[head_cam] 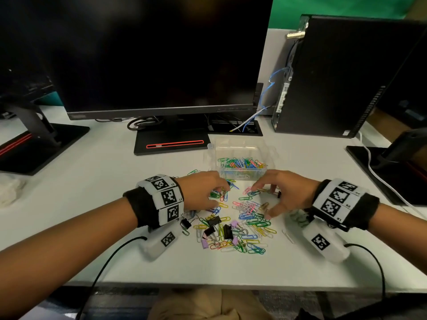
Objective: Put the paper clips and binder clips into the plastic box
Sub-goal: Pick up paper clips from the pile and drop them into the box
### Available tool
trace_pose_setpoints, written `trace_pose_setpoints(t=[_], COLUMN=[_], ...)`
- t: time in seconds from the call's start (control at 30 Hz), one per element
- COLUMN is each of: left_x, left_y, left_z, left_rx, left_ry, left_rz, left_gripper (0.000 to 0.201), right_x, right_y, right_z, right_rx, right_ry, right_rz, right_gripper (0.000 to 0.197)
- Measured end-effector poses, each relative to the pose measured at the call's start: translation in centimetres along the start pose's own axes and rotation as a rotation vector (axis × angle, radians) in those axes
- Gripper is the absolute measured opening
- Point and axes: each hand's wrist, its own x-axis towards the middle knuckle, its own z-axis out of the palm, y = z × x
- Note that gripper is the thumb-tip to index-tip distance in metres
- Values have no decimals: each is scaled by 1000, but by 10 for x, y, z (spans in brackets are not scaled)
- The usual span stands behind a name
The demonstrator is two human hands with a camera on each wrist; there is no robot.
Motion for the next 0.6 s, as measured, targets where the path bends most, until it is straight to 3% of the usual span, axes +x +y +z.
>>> trace_pose_setpoints(t=[0.1, 0.2, 0.37, 0.5, 0.6], left_x=[5, 19, 37, 39, 41], left_y=[10, 22, 35, 42, 49], left_z=[0, 5, 15, 19, 22], left_rx=[-23, -5, 37, 46, 45], left_ry=[12, -10, -120, -125, -82], left_rz=[34, 20, -42, -42, -42], left_gripper=[49, 63, 83, 81, 75], right_x=[-13, -18, -11, -3, 4], right_y=[9, 7, 4, 0, -5], right_z=[3, 14, 23, 22, 21], right_rx=[-42, -32, 59, 110, 132], right_ry=[-74, -93, 4, -6, -20], right_rz=[33, 44, 120, 138, 108], right_gripper=[89, 97, 95, 89, 72])
